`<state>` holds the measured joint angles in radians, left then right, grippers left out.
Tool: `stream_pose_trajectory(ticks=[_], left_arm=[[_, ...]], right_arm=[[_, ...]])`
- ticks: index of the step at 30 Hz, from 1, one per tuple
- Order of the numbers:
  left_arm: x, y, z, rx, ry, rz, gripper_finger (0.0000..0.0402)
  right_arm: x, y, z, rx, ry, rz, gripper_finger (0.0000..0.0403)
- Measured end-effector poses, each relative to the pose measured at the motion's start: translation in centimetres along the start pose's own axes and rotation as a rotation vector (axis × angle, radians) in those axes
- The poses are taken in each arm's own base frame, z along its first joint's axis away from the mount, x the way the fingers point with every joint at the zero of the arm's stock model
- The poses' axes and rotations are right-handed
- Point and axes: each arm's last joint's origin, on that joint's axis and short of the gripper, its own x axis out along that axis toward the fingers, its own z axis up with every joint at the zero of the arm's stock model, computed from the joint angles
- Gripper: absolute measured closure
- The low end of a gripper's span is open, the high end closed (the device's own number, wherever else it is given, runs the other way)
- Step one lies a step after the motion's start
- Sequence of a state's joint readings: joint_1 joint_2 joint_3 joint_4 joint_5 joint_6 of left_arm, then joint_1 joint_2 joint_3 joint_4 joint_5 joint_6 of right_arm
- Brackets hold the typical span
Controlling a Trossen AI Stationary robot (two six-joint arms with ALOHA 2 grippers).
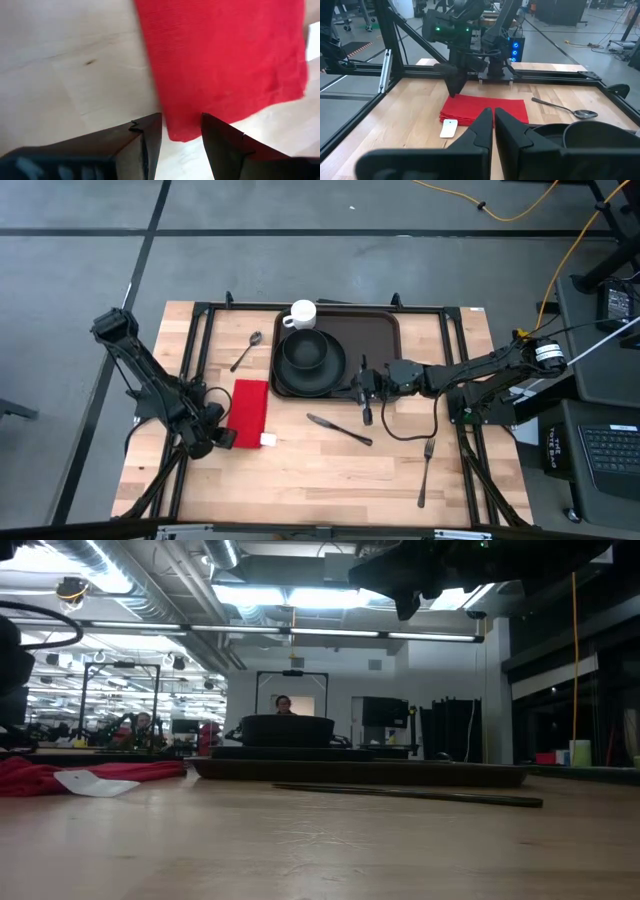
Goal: Set up tray
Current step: Put the red napkin on the brown serving tray
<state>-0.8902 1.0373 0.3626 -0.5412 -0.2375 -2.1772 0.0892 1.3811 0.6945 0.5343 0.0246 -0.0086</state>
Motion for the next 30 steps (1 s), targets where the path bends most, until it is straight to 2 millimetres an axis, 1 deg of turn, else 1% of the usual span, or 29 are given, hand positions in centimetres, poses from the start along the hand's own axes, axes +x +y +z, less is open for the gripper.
stream_pose_trajectory(ticks=[7,11,30], left_arm=[[0.58,-0.01,-0.18,-0.005,-0.016,0.028,0.0274],[0.83,-0.21,-0.36,-0.005,-0.019,0.013,0.0274],[0.97,-0.47,-0.50,0.012,-0.020,-0.029,0.0274]], right_arm=[[0.00,0.01,0.00,0.002,0.000,0.000,0.0379],[0.00,0.00,0.01,0.004,-0.001,0.000,0.0379],[0.00,0.00,0.01,0.004,-0.002,0.000,0.0380]])
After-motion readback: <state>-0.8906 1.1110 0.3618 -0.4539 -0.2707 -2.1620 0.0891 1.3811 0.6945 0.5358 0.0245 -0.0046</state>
